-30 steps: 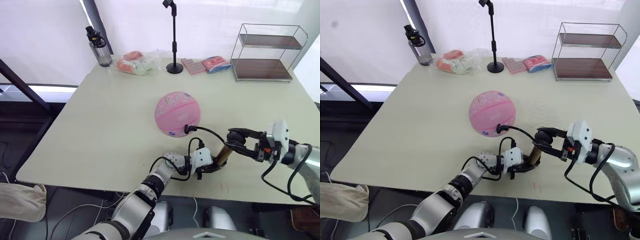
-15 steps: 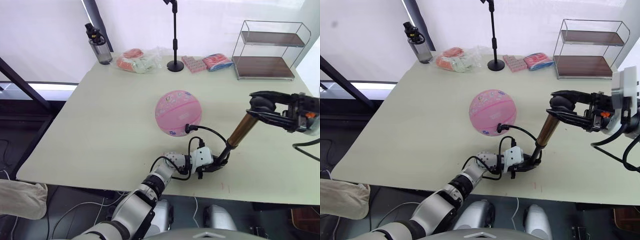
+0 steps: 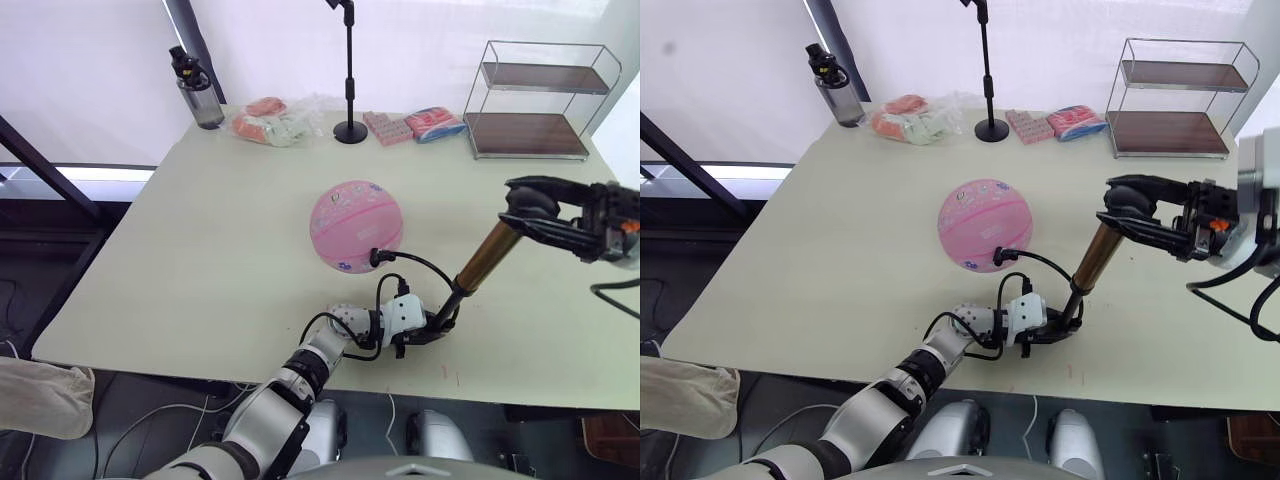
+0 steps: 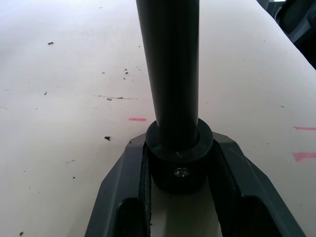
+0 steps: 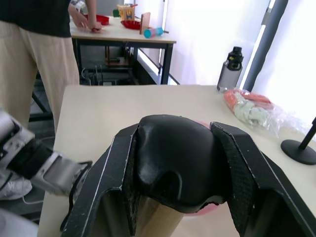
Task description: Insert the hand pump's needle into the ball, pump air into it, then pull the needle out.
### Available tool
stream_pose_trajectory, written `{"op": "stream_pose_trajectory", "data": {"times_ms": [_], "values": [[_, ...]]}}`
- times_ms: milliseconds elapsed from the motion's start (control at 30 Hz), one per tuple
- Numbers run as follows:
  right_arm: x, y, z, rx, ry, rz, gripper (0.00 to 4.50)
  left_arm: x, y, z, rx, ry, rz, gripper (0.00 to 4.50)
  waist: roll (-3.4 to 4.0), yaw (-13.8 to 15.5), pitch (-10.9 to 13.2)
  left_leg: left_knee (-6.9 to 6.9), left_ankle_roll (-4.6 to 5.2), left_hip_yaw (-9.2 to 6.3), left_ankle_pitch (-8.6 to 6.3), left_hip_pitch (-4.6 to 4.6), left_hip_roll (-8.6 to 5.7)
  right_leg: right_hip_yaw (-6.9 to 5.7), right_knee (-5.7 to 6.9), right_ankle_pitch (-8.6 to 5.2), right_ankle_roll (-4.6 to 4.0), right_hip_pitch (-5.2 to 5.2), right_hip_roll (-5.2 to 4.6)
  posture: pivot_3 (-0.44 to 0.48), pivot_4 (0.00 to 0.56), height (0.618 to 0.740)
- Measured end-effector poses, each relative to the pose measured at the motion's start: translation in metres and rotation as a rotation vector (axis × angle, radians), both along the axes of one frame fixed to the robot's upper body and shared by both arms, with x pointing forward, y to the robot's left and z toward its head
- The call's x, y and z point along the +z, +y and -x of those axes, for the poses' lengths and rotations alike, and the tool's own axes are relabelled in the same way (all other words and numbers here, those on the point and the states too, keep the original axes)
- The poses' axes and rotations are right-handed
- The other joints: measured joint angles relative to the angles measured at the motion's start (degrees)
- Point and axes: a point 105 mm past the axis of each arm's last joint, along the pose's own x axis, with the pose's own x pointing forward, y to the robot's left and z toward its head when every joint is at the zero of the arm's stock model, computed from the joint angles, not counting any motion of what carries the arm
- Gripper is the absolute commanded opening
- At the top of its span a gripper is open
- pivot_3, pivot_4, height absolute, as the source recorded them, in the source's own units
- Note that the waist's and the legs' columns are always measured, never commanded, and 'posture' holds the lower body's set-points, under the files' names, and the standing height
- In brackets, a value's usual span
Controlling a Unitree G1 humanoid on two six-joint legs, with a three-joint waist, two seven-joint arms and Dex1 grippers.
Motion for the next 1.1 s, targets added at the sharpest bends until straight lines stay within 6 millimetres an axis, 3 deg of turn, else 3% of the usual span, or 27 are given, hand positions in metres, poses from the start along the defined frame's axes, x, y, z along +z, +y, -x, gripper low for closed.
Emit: {"op": "stream_pose_trajectory", "data": {"times_ms": [400,567,833,1100], "values": [[-0.085,0.010,-0.004,-0.009,0.065,0.043,1.71,-0.003,0.002,0.001,0.006,0.003,-0.011,1.12,-0.27,-0.1,-0.4,-0.01,0.00,0.00,0.00,0.19,0.02,0.00,0.04,-0.01,0.00,0.12,0.12,0.000,0.150,0.736],[-0.110,0.012,-0.005,-0.021,0.080,0.079,1.71,-0.003,0.003,0.000,0.009,0.003,-0.013,1.12,-0.21,-0.1,-0.5,-0.02,0.00,0.01,0.00,0.23,0.02,0.00,0.04,-0.01,0.00,0.13,0.14,0.000,0.150,0.736],[-0.103,0.010,-0.007,-0.020,0.075,0.076,1.71,-0.004,0.002,0.001,0.009,0.004,-0.012,1.12,-0.16,-0.1,-0.5,-0.04,0.00,0.00,0.00,0.30,0.05,0.00,0.03,-0.01,-0.01,0.21,0.15,0.000,0.150,0.736],[-0.062,-0.001,-0.012,-0.039,0.114,0.045,1.71,0.000,-0.001,0.001,0.003,0.005,0.006,1.12,-0.02,0.1,-0.2,-0.02,-0.01,0.02,0.00,-0.04,-0.03,0.00,-0.02,0.00,-0.01,-0.03,0.02,0.000,0.150,0.736]]}}
